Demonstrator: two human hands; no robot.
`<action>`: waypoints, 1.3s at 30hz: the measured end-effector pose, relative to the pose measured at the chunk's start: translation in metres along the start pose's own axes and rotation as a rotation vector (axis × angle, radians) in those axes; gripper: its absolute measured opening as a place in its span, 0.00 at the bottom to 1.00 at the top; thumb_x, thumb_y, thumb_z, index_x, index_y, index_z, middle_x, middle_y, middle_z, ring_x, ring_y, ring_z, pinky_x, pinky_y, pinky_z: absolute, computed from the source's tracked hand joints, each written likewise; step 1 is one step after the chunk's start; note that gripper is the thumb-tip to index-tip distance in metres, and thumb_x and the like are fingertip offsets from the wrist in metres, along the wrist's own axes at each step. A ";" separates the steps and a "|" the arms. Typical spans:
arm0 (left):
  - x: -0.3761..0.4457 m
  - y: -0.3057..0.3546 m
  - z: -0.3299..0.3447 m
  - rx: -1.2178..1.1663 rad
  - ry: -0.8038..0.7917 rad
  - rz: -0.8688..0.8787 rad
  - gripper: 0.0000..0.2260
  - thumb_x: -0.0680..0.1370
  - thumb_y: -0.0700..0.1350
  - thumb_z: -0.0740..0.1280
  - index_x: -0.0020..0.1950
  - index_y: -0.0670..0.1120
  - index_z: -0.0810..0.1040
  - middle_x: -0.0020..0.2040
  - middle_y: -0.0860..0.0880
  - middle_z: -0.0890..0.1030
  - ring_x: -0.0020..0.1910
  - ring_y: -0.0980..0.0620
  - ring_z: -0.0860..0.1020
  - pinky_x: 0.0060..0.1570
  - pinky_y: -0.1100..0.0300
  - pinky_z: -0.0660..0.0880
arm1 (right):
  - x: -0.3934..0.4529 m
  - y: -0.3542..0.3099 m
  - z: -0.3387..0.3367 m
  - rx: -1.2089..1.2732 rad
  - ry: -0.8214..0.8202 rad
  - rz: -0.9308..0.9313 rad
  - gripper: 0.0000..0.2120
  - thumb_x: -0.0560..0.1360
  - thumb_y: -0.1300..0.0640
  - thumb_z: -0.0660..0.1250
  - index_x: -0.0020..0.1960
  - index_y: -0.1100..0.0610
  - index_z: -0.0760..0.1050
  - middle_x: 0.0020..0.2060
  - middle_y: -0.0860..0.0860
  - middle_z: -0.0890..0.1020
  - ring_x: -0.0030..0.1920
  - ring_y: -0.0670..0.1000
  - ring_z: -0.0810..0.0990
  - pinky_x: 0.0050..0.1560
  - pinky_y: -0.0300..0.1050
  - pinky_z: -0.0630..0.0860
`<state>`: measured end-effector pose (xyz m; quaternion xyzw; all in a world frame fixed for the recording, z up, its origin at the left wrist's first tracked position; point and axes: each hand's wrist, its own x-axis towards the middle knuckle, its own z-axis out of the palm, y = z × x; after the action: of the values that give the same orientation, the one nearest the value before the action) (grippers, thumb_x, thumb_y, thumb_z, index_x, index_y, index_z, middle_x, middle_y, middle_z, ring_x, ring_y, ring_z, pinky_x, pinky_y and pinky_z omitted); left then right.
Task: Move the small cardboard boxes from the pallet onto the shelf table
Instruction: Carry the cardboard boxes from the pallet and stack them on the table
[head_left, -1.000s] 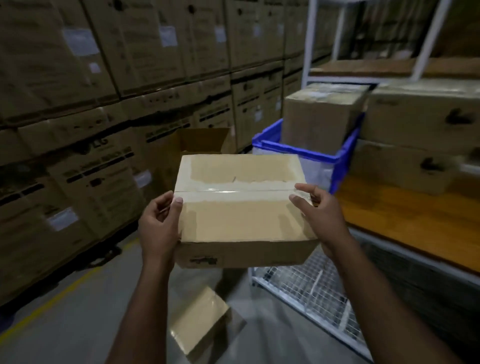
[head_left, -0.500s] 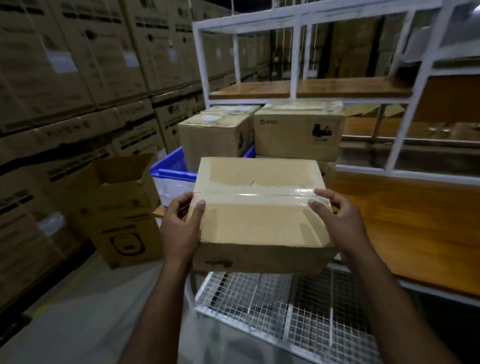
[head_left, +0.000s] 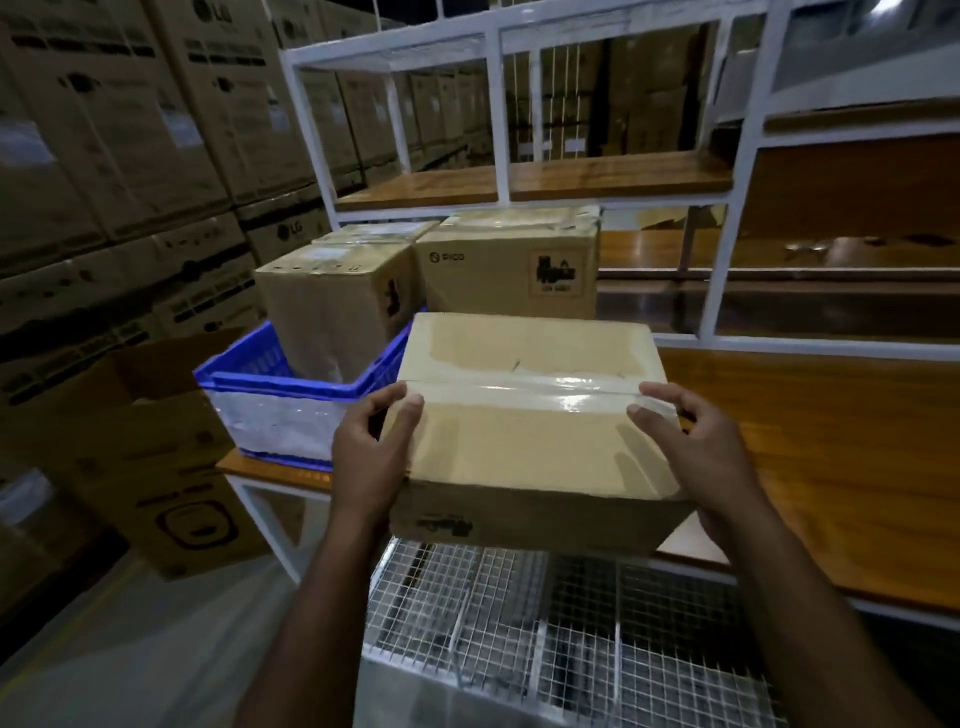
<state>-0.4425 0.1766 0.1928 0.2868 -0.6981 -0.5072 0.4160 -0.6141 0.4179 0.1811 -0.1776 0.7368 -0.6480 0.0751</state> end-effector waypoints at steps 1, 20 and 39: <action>0.004 -0.004 0.008 0.011 -0.033 0.000 0.17 0.79 0.52 0.71 0.67 0.47 0.80 0.62 0.53 0.82 0.58 0.59 0.78 0.56 0.59 0.76 | 0.005 0.002 -0.002 -0.014 0.015 0.000 0.12 0.74 0.46 0.72 0.55 0.35 0.76 0.63 0.46 0.75 0.60 0.53 0.76 0.56 0.60 0.80; 0.116 -0.081 0.062 0.216 -0.593 -0.232 0.55 0.67 0.58 0.81 0.83 0.48 0.50 0.80 0.46 0.63 0.75 0.43 0.67 0.71 0.47 0.69 | 0.070 0.042 0.041 -0.570 0.120 0.087 0.35 0.72 0.42 0.74 0.73 0.49 0.63 0.69 0.51 0.72 0.70 0.57 0.69 0.59 0.54 0.73; 0.162 -0.111 0.084 0.384 -0.762 -0.221 0.63 0.45 0.80 0.74 0.75 0.53 0.66 0.68 0.51 0.77 0.65 0.46 0.76 0.62 0.45 0.77 | 0.105 0.033 0.042 -0.552 0.052 0.461 0.42 0.61 0.42 0.82 0.70 0.53 0.70 0.64 0.53 0.77 0.63 0.58 0.76 0.55 0.53 0.77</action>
<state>-0.5980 0.0471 0.1233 0.2240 -0.8485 -0.4793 0.0114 -0.7027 0.3441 0.1548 -0.0037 0.9064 -0.3949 0.1500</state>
